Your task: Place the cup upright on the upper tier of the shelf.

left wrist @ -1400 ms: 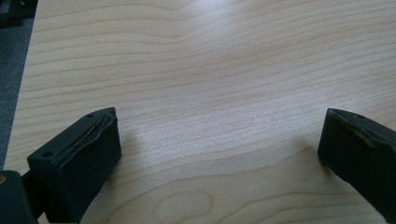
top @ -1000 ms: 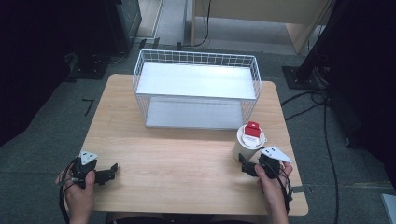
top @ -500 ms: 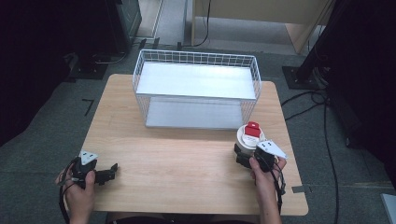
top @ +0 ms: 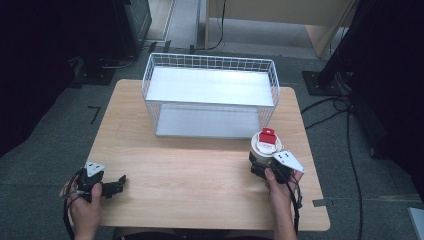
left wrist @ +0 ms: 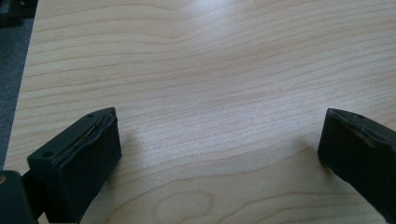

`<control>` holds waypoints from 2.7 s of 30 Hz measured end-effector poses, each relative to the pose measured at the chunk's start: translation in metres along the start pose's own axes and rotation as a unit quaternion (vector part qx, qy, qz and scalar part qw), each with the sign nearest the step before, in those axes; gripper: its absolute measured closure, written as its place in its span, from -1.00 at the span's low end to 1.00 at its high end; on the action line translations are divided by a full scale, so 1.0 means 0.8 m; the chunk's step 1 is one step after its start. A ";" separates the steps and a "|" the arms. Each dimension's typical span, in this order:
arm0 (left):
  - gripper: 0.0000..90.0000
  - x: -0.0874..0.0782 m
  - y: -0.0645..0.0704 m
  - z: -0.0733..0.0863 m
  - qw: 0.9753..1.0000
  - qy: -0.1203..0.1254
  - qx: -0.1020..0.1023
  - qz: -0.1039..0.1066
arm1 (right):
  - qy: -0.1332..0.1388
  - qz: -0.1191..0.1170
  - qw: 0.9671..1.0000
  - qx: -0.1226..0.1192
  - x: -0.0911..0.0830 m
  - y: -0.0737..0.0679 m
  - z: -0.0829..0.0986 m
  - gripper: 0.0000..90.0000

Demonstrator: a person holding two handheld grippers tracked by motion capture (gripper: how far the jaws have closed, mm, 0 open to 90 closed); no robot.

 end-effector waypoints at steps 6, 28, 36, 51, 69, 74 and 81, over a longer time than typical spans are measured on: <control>-1.00 0.000 0.000 0.000 1.000 0.000 0.000 0.000 | 0.026 -0.006 0.999 0.031 -0.002 0.002 0.002 -0.79; -1.00 0.000 0.000 0.000 1.000 0.000 0.000 0.000 | 0.071 -0.029 0.997 0.008 -0.010 -0.034 -0.055 -0.75; -1.00 0.000 0.000 0.000 1.000 0.000 0.000 0.000 | 0.064 -0.042 0.996 0.039 0.001 -0.033 -0.041 -0.74; -1.00 0.000 0.000 0.000 1.000 0.000 0.000 0.000 | 0.104 -0.067 0.992 0.029 -0.008 -0.038 -0.074 -0.74; -1.00 0.000 0.000 0.000 1.000 0.000 0.000 0.000 | 0.158 -0.084 0.984 0.004 0.011 -0.071 -0.166 -0.74; -1.00 0.000 0.000 0.000 1.000 0.000 0.000 0.000 | 0.177 -0.096 0.980 0.007 0.022 -0.082 -0.198 -0.74; -1.00 0.000 0.000 0.000 1.000 0.000 -0.001 0.000 | 0.185 -0.093 0.978 -0.001 0.040 -0.089 -0.225 -0.74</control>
Point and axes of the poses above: each handheld gripper's, and its own axes: x roughly forward along the jaws, z roughly out of its underside, y roughly to its right, the point moved 2 cm from there along x, roughly forward along the jaws, and after that the axes turned 6 degrees about y, right-handed, at the moved point
